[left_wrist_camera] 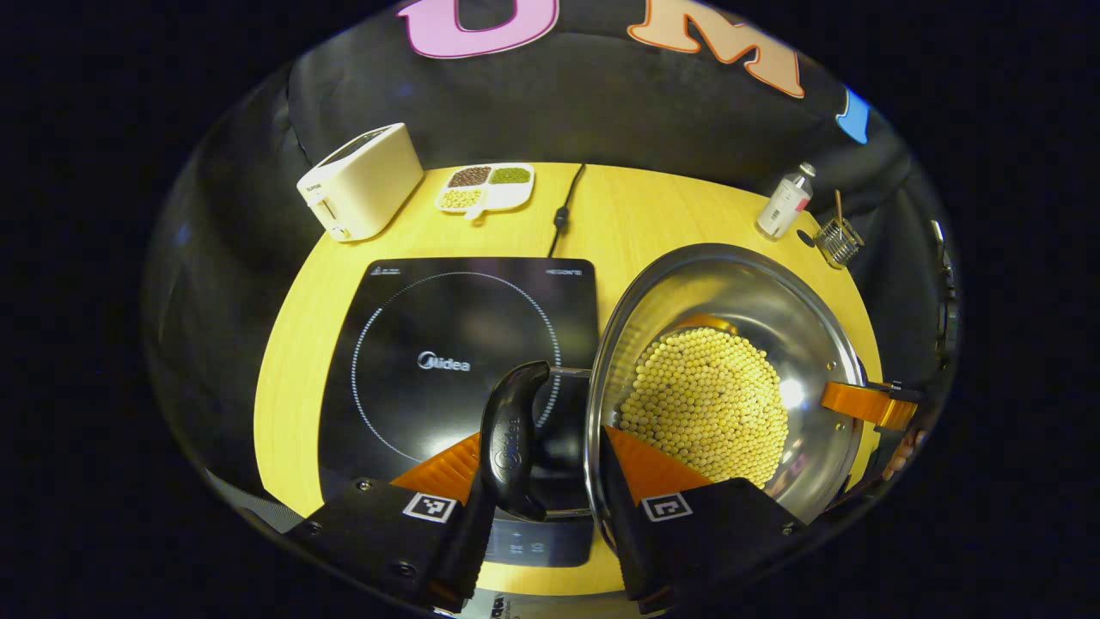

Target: First push the handle of the pot to place it horizontally, then grasp the pot with both hands and set it on the induction cooktop.

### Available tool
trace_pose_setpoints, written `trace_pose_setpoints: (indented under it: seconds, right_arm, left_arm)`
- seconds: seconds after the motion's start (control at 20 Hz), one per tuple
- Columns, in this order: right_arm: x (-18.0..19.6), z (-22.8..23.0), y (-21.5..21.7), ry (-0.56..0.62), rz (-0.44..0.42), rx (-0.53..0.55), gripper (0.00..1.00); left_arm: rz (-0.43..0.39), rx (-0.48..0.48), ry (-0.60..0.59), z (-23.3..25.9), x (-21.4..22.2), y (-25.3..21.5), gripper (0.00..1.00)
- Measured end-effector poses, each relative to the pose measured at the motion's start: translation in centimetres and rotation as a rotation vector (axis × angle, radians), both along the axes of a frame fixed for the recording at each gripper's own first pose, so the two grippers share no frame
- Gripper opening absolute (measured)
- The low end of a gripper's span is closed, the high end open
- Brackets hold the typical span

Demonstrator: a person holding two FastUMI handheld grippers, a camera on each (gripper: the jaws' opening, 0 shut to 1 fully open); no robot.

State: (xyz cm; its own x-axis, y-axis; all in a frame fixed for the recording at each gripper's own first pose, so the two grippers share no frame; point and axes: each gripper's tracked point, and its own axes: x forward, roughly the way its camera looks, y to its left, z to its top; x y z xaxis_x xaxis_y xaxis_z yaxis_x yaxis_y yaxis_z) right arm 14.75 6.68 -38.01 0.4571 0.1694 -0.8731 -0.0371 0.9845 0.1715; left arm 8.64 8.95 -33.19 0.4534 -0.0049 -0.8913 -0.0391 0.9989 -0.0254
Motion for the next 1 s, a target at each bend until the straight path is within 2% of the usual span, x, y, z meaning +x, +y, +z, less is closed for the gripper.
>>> trace_pose_setpoints:
  seconds: [0.15, 0.4, 0.45, 0.5, 0.55, 0.65, 0.7, 0.75, 0.8, 0.85, 1.0]
  right_arm:
    - [0.2, 0.6, 3.6, -0.019, -0.012, -0.029, 0.46]
    - [-1.1, 1.7, 11.6, -0.042, -0.059, -0.094, 0.46]
    - [-1.3, 1.4, 13.2, -0.036, -0.069, -0.103, 0.52]
    - [-1.3, 1.2, 14.7, -0.027, -0.075, -0.115, 0.46]
    - [-1.4, 0.9, 16.0, -0.014, -0.076, -0.131, 0.52]
    - [-0.8, 1.1, 18.5, -0.018, -0.049, -0.168, 0.52]
    - [-0.3, 1.1, 19.5, -0.022, -0.044, -0.178, 0.52]
    - [-0.5, 1.2, 20.5, -0.015, -0.047, -0.186, 0.46]
    - [-0.4, 1.0, 21.3, -0.006, -0.045, -0.192, 0.52]
    - [-0.5, 0.7, 21.6, -0.005, -0.044, -0.191, 0.46]
    - [0.2, -0.3, 22.6, 0.016, -0.066, -0.180, 0.47]
  left_arm:
    - [-0.004, -0.030, -0.016, -0.1, 0.5, 3.5, 0.64]
    - [-0.059, -0.087, -0.048, -0.4, 2.2, 11.1, 0.63]
    - [-0.069, -0.094, -0.045, -1.0, 2.5, 12.6, 0.64]
    - [-0.076, -0.099, -0.040, -1.5, 2.5, 14.1, 0.64]
    - [-0.072, -0.106, -0.028, -1.9, 2.6, 15.4, 0.64]
    - [-0.047, -0.127, -0.020, -2.5, 2.8, 17.7, 0.64]
    - [-0.038, -0.139, -0.025, -2.8, 3.0, 18.5, 0.64]
    - [-0.032, -0.147, -0.019, -3.2, 3.0, 19.4, 0.64]
    - [-0.029, -0.148, -0.006, -3.2, 2.9, 20.1, 0.63]
    - [-0.026, -0.143, -0.034, -3.2, 3.7, 20.8, 0.64]
    - [-0.064, -0.112, -0.072, -3.3, 5.0, 22.0, 0.64]
